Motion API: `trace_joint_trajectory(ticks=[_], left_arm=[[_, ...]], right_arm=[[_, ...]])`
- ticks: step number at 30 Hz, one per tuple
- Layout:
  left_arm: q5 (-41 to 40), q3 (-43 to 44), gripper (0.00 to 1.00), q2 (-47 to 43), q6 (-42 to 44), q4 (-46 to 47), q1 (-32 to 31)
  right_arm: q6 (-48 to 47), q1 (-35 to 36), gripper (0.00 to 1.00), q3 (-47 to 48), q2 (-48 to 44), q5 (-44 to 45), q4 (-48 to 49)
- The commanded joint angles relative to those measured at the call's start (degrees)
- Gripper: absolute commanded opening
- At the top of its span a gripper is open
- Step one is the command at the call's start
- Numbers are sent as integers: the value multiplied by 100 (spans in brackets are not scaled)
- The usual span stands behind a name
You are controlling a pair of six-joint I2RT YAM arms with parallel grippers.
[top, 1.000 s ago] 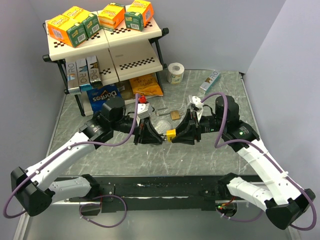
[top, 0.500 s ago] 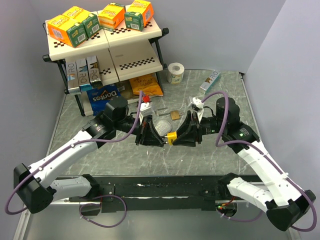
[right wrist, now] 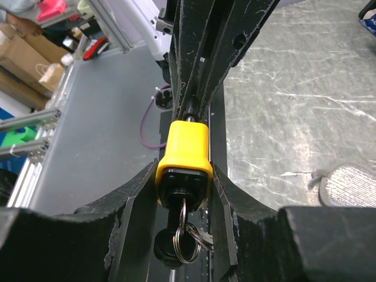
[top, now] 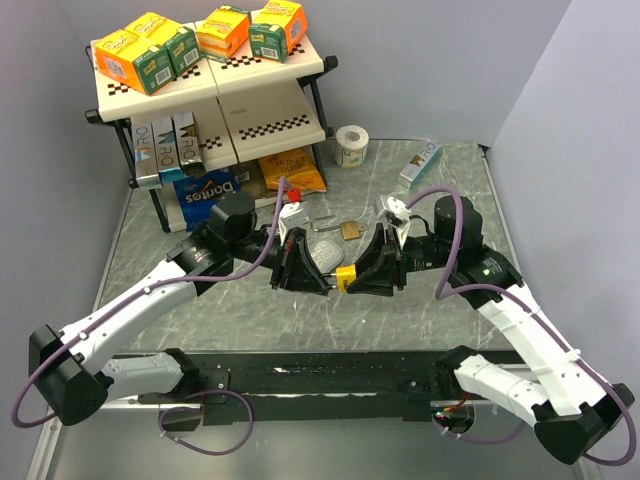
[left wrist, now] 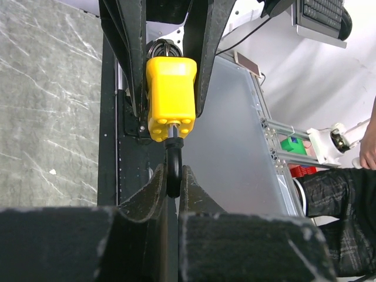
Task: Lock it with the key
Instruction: Lock the lock.
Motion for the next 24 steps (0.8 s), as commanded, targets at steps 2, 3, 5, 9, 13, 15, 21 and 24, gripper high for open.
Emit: trace_joint_trajectory(ticks=[2, 3, 5, 9, 13, 15, 21, 24], left_arm=[[-43, 389, 1, 45, -81, 1290, -305], [-113, 380, 1, 27, -142, 1333, -314], [-166, 362, 1, 27, -230, 1500, -322], [-149, 476, 1, 89, -117, 1317, -349], [-183, 459, 1, 72, -221, 1307, -375], [-341, 441, 1, 71, -291, 1482, -428], [-930, 678, 1, 256, -125, 1562, -753], [-1229, 661, 1, 238, -98, 1685, -806]], right_arm=[[-1137, 371, 0, 107, 286, 266, 69], [-1058, 380, 0, 80, 295, 179, 130], [-725, 397, 0, -25, 330, 116, 340], [-652, 441, 0, -17, 383, 125, 483], [-873, 424, 0, 115, 401, 275, 279], [-506, 467, 0, 72, 418, 222, 472], [627, 766, 0, -148, 532, 196, 1483], [1006, 758, 0, -236, 576, 152, 1808]])
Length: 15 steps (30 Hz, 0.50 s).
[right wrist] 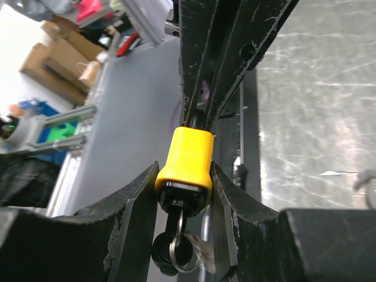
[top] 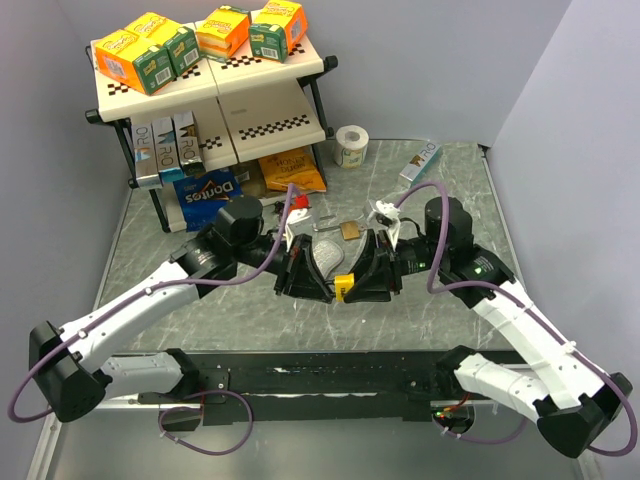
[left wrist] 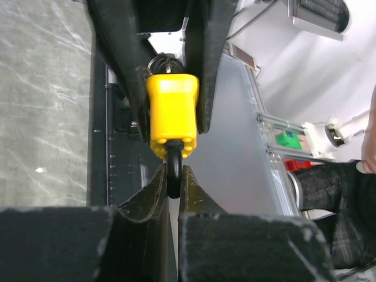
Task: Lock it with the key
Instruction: Lock the lock.
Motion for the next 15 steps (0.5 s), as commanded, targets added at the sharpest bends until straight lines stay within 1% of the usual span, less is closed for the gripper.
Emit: trace_joint_trajectory(ticks=[1, 3, 7, 10, 13, 14, 15], left_arm=[[-1083, 604, 1, 199, -179, 1867, -513], [-1198, 604, 1, 173, -100, 1858, -504], [-1233, 578, 1, 32, 14, 1691, -513], [-1207, 552, 1, -91, 242, 1367, -495], [-1180, 543, 1, -205, 725, 840, -452], [-1163, 534, 1, -232, 909, 629, -417], [-1119, 473, 1, -284, 954, 471, -312]], right_arm=[[499, 478, 0, -171, 421, 270, 1682], [464, 469, 0, -188, 413, 269, 1648], [121, 460, 0, -162, 342, 287, 1287], [-125, 408, 0, -109, 298, 287, 980], [-476, 268, 0, 66, 263, 409, 506], [-564, 215, 6, 119, 254, 445, 392], [-774, 162, 16, 172, 254, 463, 251]])
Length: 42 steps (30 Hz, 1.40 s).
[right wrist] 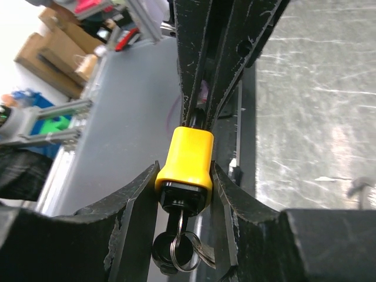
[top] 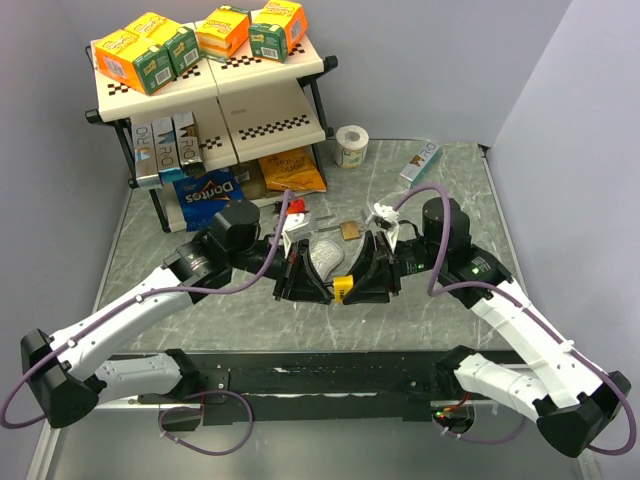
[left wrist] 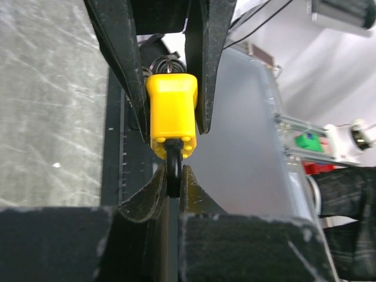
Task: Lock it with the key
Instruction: Lock the lock.
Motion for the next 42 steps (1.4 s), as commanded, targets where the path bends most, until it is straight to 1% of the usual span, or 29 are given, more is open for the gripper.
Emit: trace_joint_trajectory(ticks=[1, 2, 3, 5, 7, 8, 10, 11, 14, 16, 17, 21, 24, 30, 33, 34, 37, 38, 39, 41, 42], left_arm=[[-505, 405, 1, -57, 705, 806, -51], [-495, 370, 1, -84, 845, 701, 11], [-469, 326, 1, -119, 916, 500, 142], [-355, 264, 1, -189, 1161, 332, 283], [-293, 194, 1, -233, 1312, 138, 468], [-258, 185, 1, -259, 1512, 42, 503], [-267, 211, 1, -277, 1716, -221, 556], [-215, 202, 1, -268, 1969, -275, 565], [-100, 237, 1, -190, 2182, -521, 574], [-30, 246, 1, -137, 2279, -601, 574], [5, 255, 1, -102, 2279, -636, 574], [23, 255, 1, -57, 2270, -583, 574], [15, 281, 1, -5, 2253, -557, 574], [58, 343, 1, 66, 2261, -610, 574], [50, 343, 1, 74, 2288, -645, 574], [58, 334, 1, 66, 2305, -654, 574], [32, 317, 1, 66, 2375, -706, 574], [15, 317, 1, 57, 2393, -715, 574], [6, 308, 1, 57, 2463, -733, 574], [-20, 308, 1, 48, 2516, -803, 574], [-21, 290, 1, 48, 2560, -812, 574]], right_arm=[[-795, -41, 28, 381, 256, 675, -173], [-926, -112, 52, 461, 265, 657, -350], [-980, -200, 60, 531, 292, 622, -473], [-1181, -481, 71, 716, 301, 569, -878], [-1331, -666, 73, 874, 292, 534, -1228], [-1506, -884, 73, 927, 309, 465, -1343], [-1744, -1026, 73, 1120, 353, 446, -1651], [-2032, -1088, 71, 1199, 414, 438, -2009], [-2525, -1097, 68, 1437, 494, 446, -2520], [-2624, -1097, 65, 1490, 503, 481, -2592], [-2737, -1080, 62, 1507, 494, 481, -2645], [-3010, -975, 54, 1595, 564, 560, -2855], [-3204, -790, 53, 1604, 617, 657, -2988], [-3362, -412, 52, 1534, 626, 1052, -2953], [-3424, -359, 44, 1551, 687, 1070, -3014], [-3467, -359, 39, 1560, 713, 1079, -3058], [-3564, -359, 34, 1569, 722, 1132, -3155], [-3582, -368, 31, 1560, 714, 1149, -3181], [-3625, -368, 24, 1552, 696, 1158, -3216], [-3670, -368, 17, 1543, 679, 1150, -3296], [-3687, -359, 9, 1552, 670, 1149, -3305]])
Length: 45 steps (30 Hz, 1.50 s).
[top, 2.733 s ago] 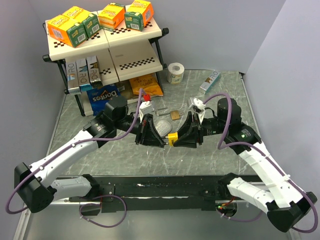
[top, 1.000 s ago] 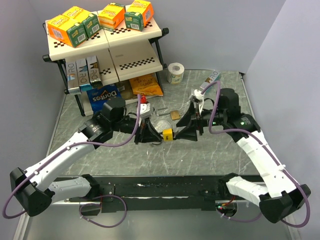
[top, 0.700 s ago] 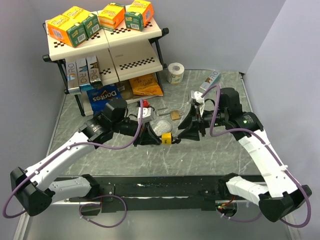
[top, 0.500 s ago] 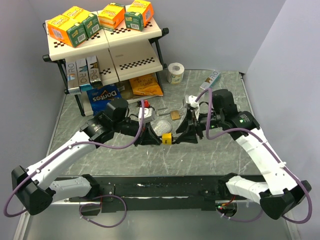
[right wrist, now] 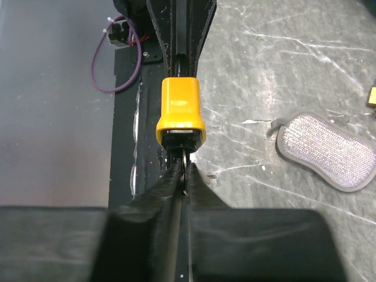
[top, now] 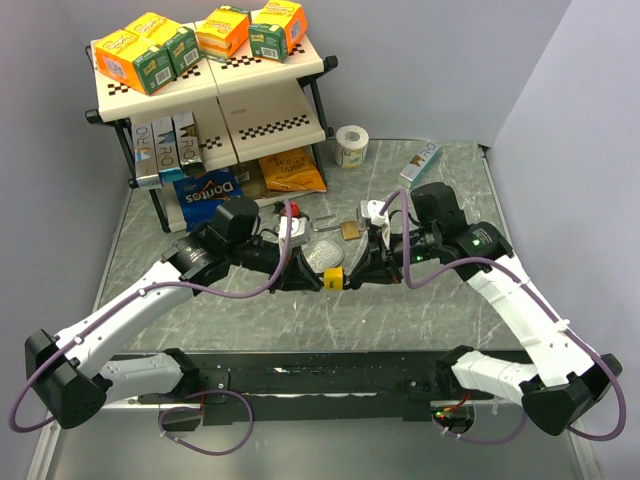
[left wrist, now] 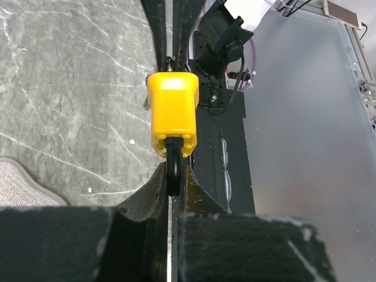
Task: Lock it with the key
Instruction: Lock the lock, then place the key at the center of the board.
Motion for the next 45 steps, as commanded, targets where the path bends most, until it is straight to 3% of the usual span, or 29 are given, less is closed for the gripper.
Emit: trace_joint_trajectory(ticks=[1, 2, 11, 18, 19, 23, 29, 38, 45], left_arm=[[253, 271, 1, -63, 296, 150, 16], [235, 253, 1, -63, 305, 141, 25], [358, 86, 1, -81, 620, -114, 368], [402, 7, 1, -116, 1025, -404, 491], [402, -2, 1, -125, 1060, -439, 500], [358, -124, 1, -177, 1008, -422, 526], [200, -231, 1, -125, 762, -220, 526], [86, -178, 1, 95, 542, -44, 526], [68, -266, 1, 112, 472, -9, 526]], right_arm=[[-278, 23, 4, 214, -67, 11, -194], [-295, 15, 0, 223, -84, 28, -212], [-707, -371, 0, 320, -216, 90, -668], [-1437, -1241, 0, 372, -120, 37, -1283], [-1551, -1634, 0, 364, -76, 107, -1354], [-2192, -2804, 0, 276, 388, 370, -1680], [-2185, -4193, 0, 73, 1424, 1371, -1364], [-1711, -5004, 0, 416, 3183, 2322, -810], [-1570, -5215, 0, 495, 3808, 2744, -371]])
